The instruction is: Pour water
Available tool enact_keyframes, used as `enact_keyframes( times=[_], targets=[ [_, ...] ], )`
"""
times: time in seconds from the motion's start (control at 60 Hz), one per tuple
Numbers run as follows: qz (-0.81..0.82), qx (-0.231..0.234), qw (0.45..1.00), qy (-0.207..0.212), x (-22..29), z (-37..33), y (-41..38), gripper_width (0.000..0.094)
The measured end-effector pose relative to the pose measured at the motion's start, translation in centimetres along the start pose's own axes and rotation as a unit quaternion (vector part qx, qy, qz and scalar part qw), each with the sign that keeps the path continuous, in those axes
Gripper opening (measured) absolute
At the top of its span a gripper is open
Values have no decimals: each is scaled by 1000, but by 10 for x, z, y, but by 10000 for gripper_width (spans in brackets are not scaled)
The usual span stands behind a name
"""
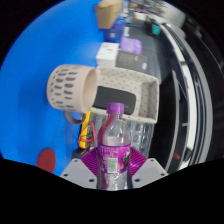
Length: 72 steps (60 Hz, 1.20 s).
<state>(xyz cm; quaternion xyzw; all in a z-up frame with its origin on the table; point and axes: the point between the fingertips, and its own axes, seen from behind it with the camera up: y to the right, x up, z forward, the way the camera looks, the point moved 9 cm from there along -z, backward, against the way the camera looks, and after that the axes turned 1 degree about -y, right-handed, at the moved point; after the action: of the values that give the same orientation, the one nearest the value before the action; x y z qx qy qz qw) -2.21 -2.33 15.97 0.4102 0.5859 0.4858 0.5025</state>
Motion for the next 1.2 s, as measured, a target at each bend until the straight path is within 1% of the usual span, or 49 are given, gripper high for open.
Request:
enact_keyframes(
  times=[0.117,0.25,0.417,0.5,0.55,0.65,0.667,0.717,0.783,0.8,0.817,0.933,0.95,0.967,1.017,1.067,1.083,1.1,1.2],
  targets=[
    [-121,-15,992,16,13,7,1,349],
    [-202,-23,979,26,20,15,2,346],
    [-211,-23,977,27,23,17,2,348],
    [-181,-30,982,32,25,15,5,350],
    [-133,-30,990,36,23,12,9,350],
    [23,-18,999,26,17,6,19,350],
    [56,-11,998,31,13,5,21,350],
    [154,2,988,25,7,1,27,350],
    [288,10,957,29,2,-7,36,350],
    [323,3,946,22,9,-10,41,350],
    [359,8,933,34,-4,-12,44,351],
    [572,28,818,45,-23,-27,57,349],
    [595,20,803,33,-7,-29,52,349],
    [614,36,787,42,-27,-28,54,350],
    [667,47,743,44,-38,-31,49,351],
    [701,58,709,48,-49,-30,40,350],
    [711,51,700,42,-42,-33,35,350],
    [718,55,693,45,-51,-30,32,351],
    [748,56,661,34,-64,-26,10,348]
  ],
)
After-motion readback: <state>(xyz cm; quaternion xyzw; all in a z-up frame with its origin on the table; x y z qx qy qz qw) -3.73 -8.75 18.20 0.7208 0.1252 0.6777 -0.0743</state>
